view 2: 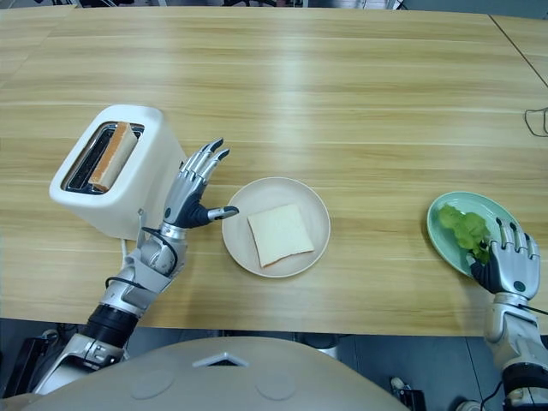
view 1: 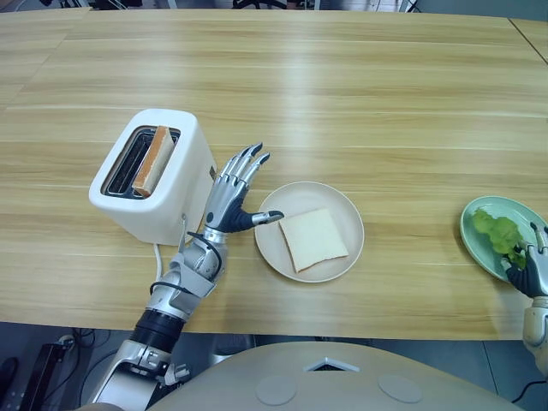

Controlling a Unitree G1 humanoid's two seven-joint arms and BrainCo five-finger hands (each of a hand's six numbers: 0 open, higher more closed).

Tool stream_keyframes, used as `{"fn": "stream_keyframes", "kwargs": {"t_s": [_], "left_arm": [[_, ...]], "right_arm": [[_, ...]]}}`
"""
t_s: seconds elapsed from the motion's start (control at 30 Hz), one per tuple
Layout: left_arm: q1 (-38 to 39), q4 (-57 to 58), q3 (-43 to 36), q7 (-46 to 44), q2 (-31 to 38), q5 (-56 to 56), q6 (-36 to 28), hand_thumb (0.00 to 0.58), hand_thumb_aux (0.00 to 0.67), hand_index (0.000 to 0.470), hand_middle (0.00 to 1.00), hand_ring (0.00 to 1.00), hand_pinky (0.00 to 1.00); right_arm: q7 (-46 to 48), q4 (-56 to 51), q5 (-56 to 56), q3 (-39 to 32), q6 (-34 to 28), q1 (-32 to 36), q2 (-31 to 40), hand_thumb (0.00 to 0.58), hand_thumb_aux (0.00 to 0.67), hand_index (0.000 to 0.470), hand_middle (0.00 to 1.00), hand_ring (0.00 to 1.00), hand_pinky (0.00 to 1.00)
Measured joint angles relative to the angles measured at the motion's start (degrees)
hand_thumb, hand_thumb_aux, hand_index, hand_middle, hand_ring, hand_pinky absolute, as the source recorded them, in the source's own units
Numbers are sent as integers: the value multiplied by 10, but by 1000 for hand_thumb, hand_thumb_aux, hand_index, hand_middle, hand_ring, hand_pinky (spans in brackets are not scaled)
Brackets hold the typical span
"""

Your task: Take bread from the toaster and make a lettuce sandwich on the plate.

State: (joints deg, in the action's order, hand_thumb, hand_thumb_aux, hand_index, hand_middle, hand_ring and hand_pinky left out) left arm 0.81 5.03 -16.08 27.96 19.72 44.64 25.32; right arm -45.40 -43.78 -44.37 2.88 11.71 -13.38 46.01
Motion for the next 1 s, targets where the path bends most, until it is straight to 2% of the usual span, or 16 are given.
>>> {"fn": "stream_keyframes", "kwargs": {"t_s": [0.1, 0.2, 0.37, 0.4, 0.53, 0.77, 1.0], "left_arm": [[4, 0, 3, 0, 1, -1, 0, 0, 0, 0, 0, 0, 0], [7, 0, 10, 1, 1, -2, 0, 0, 0, 0, 0, 0, 0], [15, -4, 23, 7, 0, -2, -1, 0, 0, 0, 0, 0, 0], [18, -8, 30, 12, 0, -2, -1, 0, 0, 0, 0, 0, 0], [31, -40, 56, 38, 4, 3, -1, 0, 0, 0, 0, 0, 0], [60, -130, 93, 71, 7, 34, -4, 0, 0, 0, 0, 0, 0], [88, -196, 201, 94, 19, 52, -54, 0, 0, 0, 0, 0, 0]], "right_arm": [[-22, 13, 3, -1, 0, -3, 0, 580, 670, 460, 0, 0, 0], [-29, 90, 2, 1, -7, -27, 4, 580, 670, 460, 0, 0, 0], [-3, 354, -37, -2, -34, -57, -20, 580, 670, 460, 0, 0, 0], [7, 408, -49, -13, -30, -48, -34, 580, 670, 460, 0, 0, 0], [57, 513, -80, -79, -11, 2, -87, 580, 670, 460, 0, 0, 0], [119, 529, -123, -192, 34, 88, -165, 580, 670, 460, 0, 0, 0], [115, 388, -149, -272, 76, 136, -194, 580, 670, 460, 0, 0, 0]]}}
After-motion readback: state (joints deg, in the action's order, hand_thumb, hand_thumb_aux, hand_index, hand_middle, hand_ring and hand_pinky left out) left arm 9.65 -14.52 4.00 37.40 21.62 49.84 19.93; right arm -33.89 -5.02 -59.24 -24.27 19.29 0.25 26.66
